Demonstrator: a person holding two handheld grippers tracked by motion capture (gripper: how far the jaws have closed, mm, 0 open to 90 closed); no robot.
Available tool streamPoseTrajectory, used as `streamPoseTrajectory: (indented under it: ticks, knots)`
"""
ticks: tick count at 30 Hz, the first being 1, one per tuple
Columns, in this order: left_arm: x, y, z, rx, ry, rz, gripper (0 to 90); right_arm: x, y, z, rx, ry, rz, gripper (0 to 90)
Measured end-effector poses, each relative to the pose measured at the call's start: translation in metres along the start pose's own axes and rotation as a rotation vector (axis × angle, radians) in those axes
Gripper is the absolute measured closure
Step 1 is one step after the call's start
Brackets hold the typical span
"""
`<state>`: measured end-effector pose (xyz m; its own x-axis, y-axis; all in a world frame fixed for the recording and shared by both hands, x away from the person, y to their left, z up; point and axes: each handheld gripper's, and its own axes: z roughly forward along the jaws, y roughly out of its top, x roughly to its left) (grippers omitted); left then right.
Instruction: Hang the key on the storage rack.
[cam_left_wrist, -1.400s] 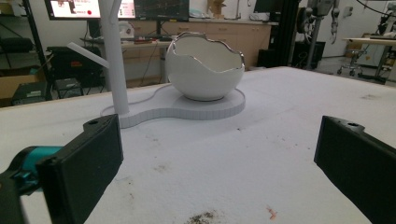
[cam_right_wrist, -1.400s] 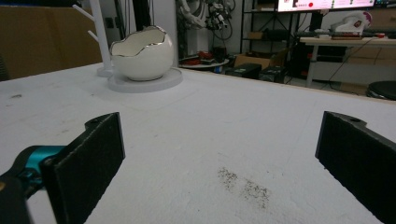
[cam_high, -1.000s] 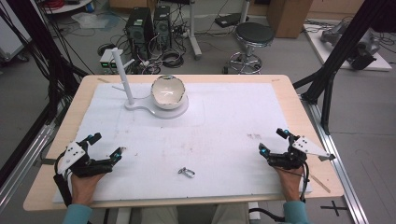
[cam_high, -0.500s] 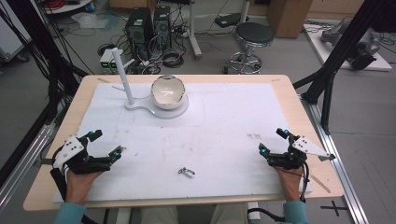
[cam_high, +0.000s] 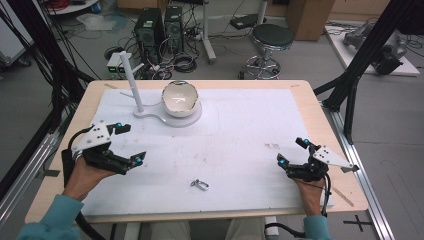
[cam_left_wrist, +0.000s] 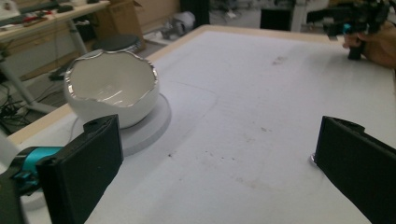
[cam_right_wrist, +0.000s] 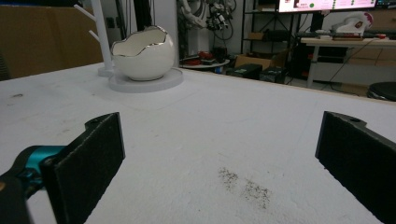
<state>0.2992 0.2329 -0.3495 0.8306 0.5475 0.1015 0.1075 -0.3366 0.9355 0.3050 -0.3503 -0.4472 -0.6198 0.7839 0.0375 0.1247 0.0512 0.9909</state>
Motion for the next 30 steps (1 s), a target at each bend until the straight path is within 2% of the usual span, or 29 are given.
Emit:
streamPoseTrajectory:
  ticks: [2,5,8,10,11,12,16,17,18,20,22,30]
  knots:
    - [-0.003,0.01,0.009,0.04,-0.043,0.035,1.7,0.0,0.0,0.0,0.0,0.001,0.0,0.6]
    - [-0.007,0.02,0.02,0.08,-0.096,0.066,1.7,0.0,0.0,0.0,0.002,0.0,-0.006,0.6]
    - [-0.011,0.03,0.033,0.141,-0.146,0.105,1.7,0.0,0.0,0.0,0.001,0.001,-0.006,0.6]
    - [-0.014,0.033,0.041,0.169,-0.191,0.115,1.7,0.0,0.0,0.0,0.001,0.0,-0.006,0.6]
    - [-0.014,0.033,0.041,0.169,-0.191,0.115,1.7,0.0,0.0,0.0,0.002,0.0,-0.007,0.6]
    - [-0.019,0.036,0.048,0.213,-0.221,0.141,1.7,0.0,0.0,0.0,0.001,0.0,-0.007,0.6]
    - [-0.028,0.037,0.064,0.272,-0.284,0.168,1.7,0.0,0.0,0.0,0.001,0.0,-0.006,0.6]
    - [-0.03,0.037,0.067,0.28,-0.292,0.169,1.7,0.0,0.0,0.0,0.001,0.001,-0.006,0.6]
    - [-0.033,0.038,0.071,0.295,-0.298,0.189,1.7,0.0,0.0,0.0,0.001,0.0,-0.007,0.6]
    - [-0.034,0.038,0.073,0.306,-0.3,0.19,1.7,0.001,0.0,0.0,0.003,0.003,-0.005,0.6]
    - [-0.04,0.038,0.083,0.335,-0.311,0.204,1.7,0.001,0.0,0.0,0.001,0.002,-0.005,0.6]
    - [-0.052,0.037,0.105,0.431,-0.368,0.205,1.8,0.0,0.0,0.0,0.002,0.003,-0.005,0.6]
